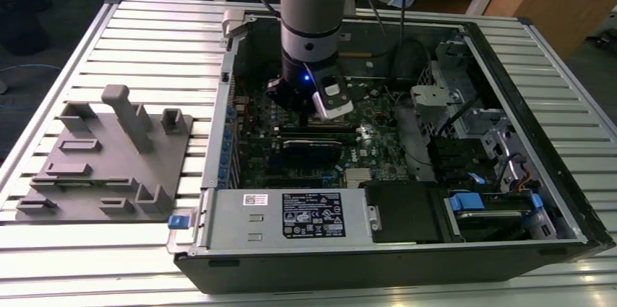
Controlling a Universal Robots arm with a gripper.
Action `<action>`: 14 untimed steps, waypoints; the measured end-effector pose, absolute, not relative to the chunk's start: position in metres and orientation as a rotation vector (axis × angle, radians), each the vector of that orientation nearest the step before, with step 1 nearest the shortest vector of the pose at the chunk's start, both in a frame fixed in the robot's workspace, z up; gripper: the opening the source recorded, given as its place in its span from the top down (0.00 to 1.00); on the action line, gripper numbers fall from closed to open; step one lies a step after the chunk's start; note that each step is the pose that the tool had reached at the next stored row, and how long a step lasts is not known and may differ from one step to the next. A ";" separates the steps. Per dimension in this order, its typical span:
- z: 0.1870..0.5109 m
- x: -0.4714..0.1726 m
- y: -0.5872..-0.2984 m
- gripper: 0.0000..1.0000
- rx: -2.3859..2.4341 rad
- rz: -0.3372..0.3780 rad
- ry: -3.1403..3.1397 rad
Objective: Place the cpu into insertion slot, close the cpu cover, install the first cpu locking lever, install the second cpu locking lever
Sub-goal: 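Install the second cpu locking lever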
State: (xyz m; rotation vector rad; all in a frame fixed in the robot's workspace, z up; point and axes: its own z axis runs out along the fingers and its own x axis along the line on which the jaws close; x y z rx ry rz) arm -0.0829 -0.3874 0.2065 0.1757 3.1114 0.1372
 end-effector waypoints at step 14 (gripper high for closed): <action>0.200 -0.087 -0.387 0.90 0.176 0.166 3.111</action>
